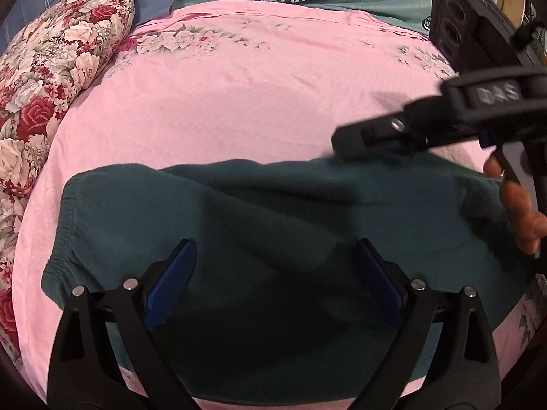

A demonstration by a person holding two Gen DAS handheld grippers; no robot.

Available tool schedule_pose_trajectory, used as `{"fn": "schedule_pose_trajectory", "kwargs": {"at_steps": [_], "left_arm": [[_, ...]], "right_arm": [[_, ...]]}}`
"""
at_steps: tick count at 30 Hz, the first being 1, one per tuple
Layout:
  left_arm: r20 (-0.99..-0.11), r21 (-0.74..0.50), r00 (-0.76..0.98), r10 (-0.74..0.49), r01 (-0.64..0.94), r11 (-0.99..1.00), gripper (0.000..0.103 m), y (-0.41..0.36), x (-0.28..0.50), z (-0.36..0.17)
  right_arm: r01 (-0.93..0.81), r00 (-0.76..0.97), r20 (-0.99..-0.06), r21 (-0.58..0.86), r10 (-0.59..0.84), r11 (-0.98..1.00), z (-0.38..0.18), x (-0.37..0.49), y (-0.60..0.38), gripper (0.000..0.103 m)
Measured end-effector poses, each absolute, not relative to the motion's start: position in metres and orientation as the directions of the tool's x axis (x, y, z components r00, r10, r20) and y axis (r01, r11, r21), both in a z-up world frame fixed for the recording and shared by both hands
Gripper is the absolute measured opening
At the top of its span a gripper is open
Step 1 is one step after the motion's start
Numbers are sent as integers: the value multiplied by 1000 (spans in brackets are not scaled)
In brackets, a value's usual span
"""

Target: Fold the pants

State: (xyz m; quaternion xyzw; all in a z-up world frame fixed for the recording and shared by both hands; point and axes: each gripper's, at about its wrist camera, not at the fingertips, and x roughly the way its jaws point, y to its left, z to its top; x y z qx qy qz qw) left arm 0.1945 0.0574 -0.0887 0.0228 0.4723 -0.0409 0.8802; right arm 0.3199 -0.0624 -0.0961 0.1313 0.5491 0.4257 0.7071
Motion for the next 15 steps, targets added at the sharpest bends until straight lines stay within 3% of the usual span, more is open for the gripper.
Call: {"fn": "schedule_pose_trajectory", "kwargs": {"at_steps": [3, 10, 15], "left_arm": [[-837, 10, 545, -46, 101, 995, 98, 55, 199, -90], [-827, 25, 562, -18, 68, 997, 98, 56, 204, -87], [-842, 1, 538, -30, 57, 998, 101, 63, 211, -92]], "right_arm": [[-443, 91, -694, 614, 715, 653, -99, 328, -65, 11], [-425, 276, -716, 508, 641, 749, -93, 340, -74, 9], [-451, 176, -752, 512, 636, 731, -103, 359, -67, 12]]}}
